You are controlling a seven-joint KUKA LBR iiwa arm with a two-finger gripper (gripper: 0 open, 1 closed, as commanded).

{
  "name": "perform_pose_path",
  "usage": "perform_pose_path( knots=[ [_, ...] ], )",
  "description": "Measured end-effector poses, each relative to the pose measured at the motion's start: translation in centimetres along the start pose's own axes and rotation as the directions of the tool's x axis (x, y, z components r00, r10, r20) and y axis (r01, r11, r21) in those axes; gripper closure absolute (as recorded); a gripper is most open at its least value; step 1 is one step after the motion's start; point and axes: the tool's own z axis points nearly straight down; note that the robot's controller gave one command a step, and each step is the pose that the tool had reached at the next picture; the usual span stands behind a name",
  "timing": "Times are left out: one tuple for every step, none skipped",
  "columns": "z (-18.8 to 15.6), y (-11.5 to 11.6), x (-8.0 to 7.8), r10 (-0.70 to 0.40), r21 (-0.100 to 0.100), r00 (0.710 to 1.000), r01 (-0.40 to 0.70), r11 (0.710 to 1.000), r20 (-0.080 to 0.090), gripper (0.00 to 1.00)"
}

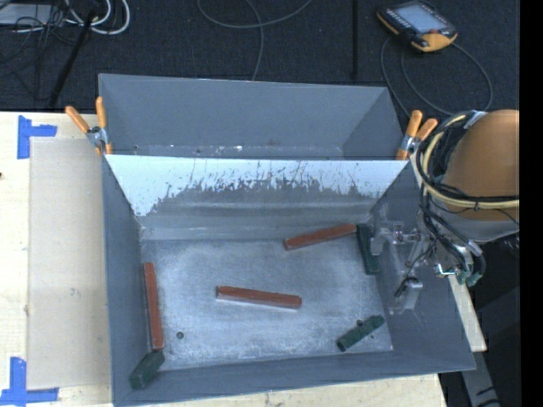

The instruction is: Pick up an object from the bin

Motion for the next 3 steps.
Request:
perform_pose_path(
  knots=[
    [-0.4, 0.0, -0.2, -0.003, 0.001, 1.000, 0.003, 1.000, 0.008, 0.00],
    [4.4, -0.5, 0.7, -0.019, 0.003, 1.000, 0.019, 1.000, 0.015, 0.00],
    [8.7, -1.1, 0.9, 0.135, -0.001, 0.991, -0.135, 0.991, 0.008, 0.00]
  ],
)
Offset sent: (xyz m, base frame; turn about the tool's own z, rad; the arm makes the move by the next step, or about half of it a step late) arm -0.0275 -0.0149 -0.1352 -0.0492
